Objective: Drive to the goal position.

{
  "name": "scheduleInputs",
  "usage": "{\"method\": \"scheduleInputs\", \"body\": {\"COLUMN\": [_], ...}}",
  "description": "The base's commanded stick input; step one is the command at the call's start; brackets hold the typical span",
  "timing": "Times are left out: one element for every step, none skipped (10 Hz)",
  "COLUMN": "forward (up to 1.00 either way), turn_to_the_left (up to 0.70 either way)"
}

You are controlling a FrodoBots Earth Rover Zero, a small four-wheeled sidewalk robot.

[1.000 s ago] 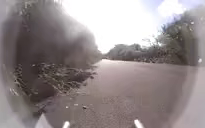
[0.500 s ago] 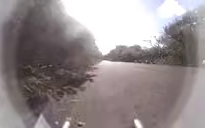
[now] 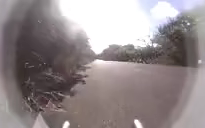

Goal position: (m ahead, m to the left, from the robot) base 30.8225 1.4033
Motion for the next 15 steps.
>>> {"method": "scheduleInputs", "body": {"forward": [0.7,0.7,0.7,0.7,0.7,0.7,0.7,0.7,0.7,0.7,0.7,0.7,0.7,0.7,0.7], "turn_to_the_left": [0.0,0.0,0.0,-0.13,-0.17,-0.21,0.0,0.0,0.0,0.0,0.0,0.0,0.0,0.0,0.0]}}
